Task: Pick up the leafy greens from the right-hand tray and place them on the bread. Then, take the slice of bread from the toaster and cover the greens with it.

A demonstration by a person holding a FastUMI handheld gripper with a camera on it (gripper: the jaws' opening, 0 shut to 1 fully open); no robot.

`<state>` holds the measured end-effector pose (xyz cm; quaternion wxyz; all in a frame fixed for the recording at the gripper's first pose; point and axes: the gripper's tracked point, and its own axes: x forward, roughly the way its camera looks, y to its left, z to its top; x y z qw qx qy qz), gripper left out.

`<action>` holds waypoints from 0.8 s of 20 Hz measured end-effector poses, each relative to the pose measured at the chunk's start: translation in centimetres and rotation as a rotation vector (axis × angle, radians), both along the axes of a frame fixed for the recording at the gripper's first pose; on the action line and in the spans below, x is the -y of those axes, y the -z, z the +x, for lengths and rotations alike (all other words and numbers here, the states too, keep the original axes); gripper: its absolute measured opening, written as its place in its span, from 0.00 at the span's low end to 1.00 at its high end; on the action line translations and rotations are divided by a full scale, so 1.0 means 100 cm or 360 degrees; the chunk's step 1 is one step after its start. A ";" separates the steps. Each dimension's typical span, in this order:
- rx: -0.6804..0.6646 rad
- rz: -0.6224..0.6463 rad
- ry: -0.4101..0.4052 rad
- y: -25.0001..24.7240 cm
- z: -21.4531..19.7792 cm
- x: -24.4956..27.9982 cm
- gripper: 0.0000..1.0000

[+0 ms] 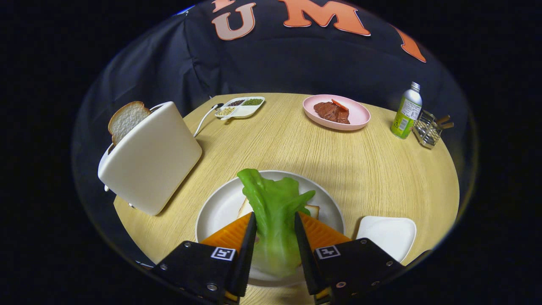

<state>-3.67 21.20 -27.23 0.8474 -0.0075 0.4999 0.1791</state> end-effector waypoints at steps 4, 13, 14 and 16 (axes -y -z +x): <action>0.0044 0.0001 0.0004 -0.017 0.005 -0.001 0.65; 0.0167 0.0057 -0.0017 -0.079 0.025 -0.020 0.75; 0.0184 0.0071 -0.0028 -0.089 0.028 -0.026 0.78; 0.0212 0.0093 -0.0062 -0.108 0.033 -0.039 0.85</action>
